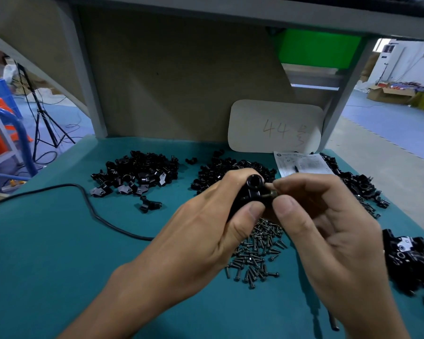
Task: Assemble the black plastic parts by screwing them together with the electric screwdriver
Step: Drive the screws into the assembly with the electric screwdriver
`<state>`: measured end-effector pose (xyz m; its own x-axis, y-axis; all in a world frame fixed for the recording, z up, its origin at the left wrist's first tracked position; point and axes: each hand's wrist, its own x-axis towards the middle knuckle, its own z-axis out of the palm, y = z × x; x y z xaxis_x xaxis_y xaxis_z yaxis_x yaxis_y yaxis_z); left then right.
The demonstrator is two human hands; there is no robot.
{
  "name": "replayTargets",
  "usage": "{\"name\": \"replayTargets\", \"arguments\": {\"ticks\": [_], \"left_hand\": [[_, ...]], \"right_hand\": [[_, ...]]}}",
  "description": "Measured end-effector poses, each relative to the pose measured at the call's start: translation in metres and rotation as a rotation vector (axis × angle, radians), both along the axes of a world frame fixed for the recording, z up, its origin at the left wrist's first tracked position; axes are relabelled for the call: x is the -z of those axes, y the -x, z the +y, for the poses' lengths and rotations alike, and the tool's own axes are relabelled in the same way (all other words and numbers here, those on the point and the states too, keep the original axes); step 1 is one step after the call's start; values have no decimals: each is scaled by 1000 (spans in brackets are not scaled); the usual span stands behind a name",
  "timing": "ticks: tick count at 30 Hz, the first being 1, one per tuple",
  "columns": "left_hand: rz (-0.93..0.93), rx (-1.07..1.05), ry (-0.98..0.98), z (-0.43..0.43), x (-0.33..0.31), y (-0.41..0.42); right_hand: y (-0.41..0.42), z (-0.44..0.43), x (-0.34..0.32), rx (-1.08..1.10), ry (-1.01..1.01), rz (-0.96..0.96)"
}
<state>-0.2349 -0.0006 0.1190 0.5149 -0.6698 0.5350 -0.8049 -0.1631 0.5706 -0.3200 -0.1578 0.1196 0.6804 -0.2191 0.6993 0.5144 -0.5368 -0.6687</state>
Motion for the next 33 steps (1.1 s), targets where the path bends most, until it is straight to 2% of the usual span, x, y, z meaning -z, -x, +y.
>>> {"name": "replayTargets", "arguments": {"ticks": [11, 20, 24, 26, 27, 29, 31, 33], "left_hand": [[4, -11, -15, 1, 4, -2], [-1, -35, -12, -2, 8, -3], [16, -50, -22, -4, 15, -7], [19, -81, -40, -6, 24, -14], [20, -104, -55, -7, 31, -20], [37, -162, -95, -9, 52, -35], [71, -219, -143, -12, 79, -50], [103, -261, -196, -15, 108, -62]], "right_hand": [[-5, 0, 4, 131, 125, 44], [-6, 2, 10, 100, 50, 1], [-7, 1, 11, 66, 3, 47], [-10, -15, 15, 27, -63, 134], [-12, -28, 20, 77, -74, 184], [-20, -70, 41, 348, -15, 320], [-28, -117, 74, 648, 147, 642], [-34, -148, 114, 722, 309, 1035]]}}
